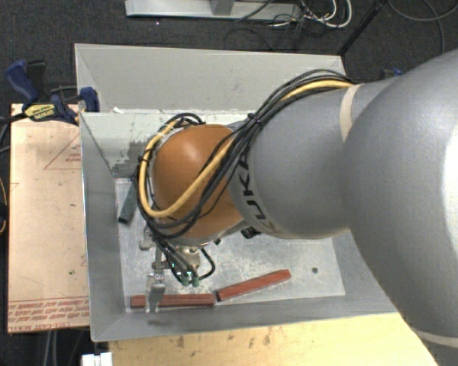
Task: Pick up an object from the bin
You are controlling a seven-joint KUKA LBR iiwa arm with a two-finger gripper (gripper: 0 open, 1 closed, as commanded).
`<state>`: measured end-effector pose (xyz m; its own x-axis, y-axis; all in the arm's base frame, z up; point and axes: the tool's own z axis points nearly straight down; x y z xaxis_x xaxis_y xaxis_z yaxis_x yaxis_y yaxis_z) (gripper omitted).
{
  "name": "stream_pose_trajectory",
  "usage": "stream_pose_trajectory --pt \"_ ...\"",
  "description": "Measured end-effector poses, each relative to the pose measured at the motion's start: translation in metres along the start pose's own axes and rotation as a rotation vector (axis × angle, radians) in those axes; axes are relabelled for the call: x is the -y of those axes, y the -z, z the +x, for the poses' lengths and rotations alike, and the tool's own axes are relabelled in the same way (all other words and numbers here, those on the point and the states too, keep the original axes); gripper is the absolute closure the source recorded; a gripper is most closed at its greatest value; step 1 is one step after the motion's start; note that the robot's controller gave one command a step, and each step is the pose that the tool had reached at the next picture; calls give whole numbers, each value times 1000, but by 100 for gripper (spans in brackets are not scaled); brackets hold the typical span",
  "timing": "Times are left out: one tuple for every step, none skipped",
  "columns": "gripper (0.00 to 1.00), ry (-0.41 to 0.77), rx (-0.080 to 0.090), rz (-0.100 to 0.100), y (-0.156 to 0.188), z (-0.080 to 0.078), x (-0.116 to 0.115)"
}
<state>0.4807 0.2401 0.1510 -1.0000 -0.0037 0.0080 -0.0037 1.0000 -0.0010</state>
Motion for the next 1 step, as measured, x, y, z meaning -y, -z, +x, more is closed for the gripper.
stream_pose_trajectory --pt "0 -4 7 -2 4 -2 1"
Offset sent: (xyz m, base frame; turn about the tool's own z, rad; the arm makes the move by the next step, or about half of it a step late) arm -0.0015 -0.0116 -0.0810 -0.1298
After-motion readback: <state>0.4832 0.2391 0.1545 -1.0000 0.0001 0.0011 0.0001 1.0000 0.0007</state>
